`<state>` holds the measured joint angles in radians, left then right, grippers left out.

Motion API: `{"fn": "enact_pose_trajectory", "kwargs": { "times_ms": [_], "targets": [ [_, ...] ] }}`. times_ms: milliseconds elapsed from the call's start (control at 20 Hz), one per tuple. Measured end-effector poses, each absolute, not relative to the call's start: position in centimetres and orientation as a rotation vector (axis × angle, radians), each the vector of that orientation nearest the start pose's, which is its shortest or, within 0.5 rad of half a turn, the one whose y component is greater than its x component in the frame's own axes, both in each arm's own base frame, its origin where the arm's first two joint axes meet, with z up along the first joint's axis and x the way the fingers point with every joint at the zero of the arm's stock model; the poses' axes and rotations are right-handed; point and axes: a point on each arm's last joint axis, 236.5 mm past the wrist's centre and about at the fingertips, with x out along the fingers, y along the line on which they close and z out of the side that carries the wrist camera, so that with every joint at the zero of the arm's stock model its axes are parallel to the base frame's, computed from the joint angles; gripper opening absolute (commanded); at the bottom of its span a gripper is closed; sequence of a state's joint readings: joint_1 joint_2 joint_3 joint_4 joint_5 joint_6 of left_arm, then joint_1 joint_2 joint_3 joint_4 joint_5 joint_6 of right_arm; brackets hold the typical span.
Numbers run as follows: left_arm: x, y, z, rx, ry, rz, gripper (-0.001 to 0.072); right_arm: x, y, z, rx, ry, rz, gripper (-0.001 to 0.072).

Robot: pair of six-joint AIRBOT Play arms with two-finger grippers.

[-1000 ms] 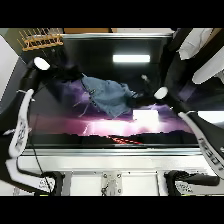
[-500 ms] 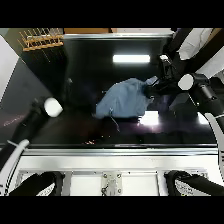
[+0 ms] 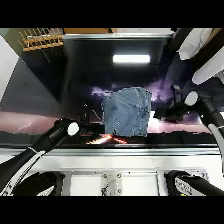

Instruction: Fold the clothes and pants, and hang the long-sleeved shirts on hangers.

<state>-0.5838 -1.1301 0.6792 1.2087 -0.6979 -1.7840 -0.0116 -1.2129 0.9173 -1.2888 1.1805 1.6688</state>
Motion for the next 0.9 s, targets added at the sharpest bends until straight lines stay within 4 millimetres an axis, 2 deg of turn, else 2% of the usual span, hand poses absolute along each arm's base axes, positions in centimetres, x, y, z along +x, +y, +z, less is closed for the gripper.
{"fn": "enact_pose_trajectory", "kwargs": {
  "times_ms": [100,200,350,500,650,700,800,900],
  "targets": [
    [26.0,-23.6,-6.6,-0.218,1.275,-0.423,0.0016,28.6,6.9,-6.7,0.459,1.54,0.03,0.0643],
    [26.2,-23.3,-6.7,-0.221,1.274,-0.413,0.0016,27.1,8.3,-8.5,0.529,1.575,0.024,0.0642],
    [26.5,-22.9,-6.9,-0.23,1.274,-0.399,0.0017,26.3,10.7,-10.3,0.583,1.592,0.038,0.0641],
    [26.9,-22.4,-6.9,-0.241,1.272,-0.384,0.0016,26.2,13.2,-11.1,0.618,1.593,0.067,0.0633],
    [27.0,-22.2,-6.9,-0.245,1.274,-0.376,0.0016,26.7,14.6,-11.7,0.62,1.567,0.082,0.0222],
    [27.0,-22.1,-6.9,-0.246,1.275,-0.375,0.0016,26.9,14.8,-11.8,0.621,1.554,0.084,0.0044],
    [27.1,-22.0,-6.7,-0.249,1.272,-0.374,0.0016,27.5,15.0,-11.7,0.603,1.528,0.101,0.0042],
    [28.1,-21.7,-4.9,-0.251,1.227,-0.378,0.0016,29.1,14.8,-10.1,0.537,1.46,0.141,0.0042]
  ]
}}
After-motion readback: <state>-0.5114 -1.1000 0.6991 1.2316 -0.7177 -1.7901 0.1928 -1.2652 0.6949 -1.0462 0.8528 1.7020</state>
